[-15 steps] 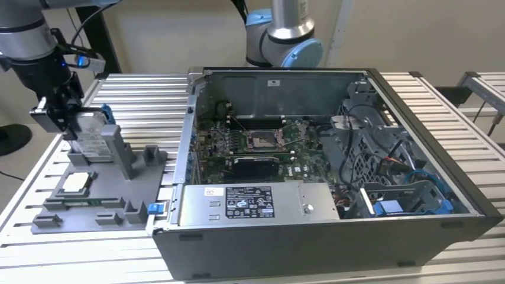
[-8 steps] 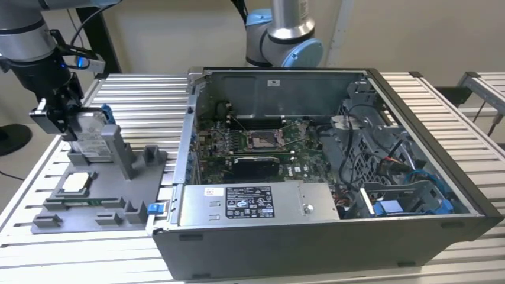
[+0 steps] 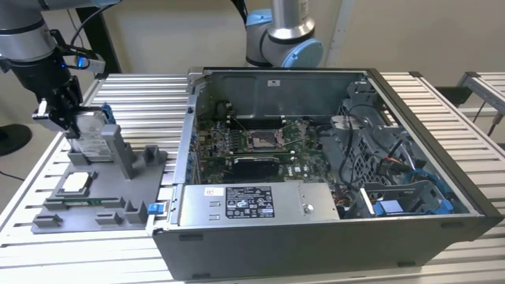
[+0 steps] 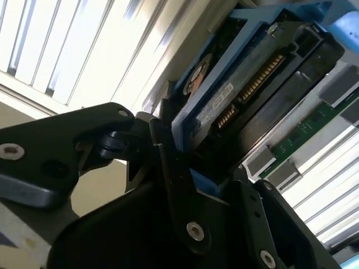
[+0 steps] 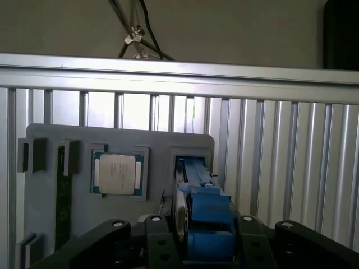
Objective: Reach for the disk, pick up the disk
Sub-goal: 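Pick up the disk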
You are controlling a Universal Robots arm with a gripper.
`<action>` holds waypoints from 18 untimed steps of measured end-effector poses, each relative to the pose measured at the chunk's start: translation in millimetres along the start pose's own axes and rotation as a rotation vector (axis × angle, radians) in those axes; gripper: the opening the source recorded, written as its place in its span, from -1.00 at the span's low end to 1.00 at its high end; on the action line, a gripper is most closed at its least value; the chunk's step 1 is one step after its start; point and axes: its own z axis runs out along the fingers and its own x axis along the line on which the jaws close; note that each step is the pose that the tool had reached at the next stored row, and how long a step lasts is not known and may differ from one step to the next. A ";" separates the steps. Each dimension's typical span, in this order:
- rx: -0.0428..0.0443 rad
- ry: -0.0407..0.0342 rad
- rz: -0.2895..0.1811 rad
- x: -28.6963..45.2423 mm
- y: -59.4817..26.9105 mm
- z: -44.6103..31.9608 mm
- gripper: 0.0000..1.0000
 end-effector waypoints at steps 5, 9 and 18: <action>0.0000 -0.0004 0.000 0.0 0.0 0.0 -1.00; 0.0001 -0.0008 0.000 0.0 0.0 0.0 -1.00; 0.0001 -0.0015 0.000 0.0 0.0 0.0 -1.00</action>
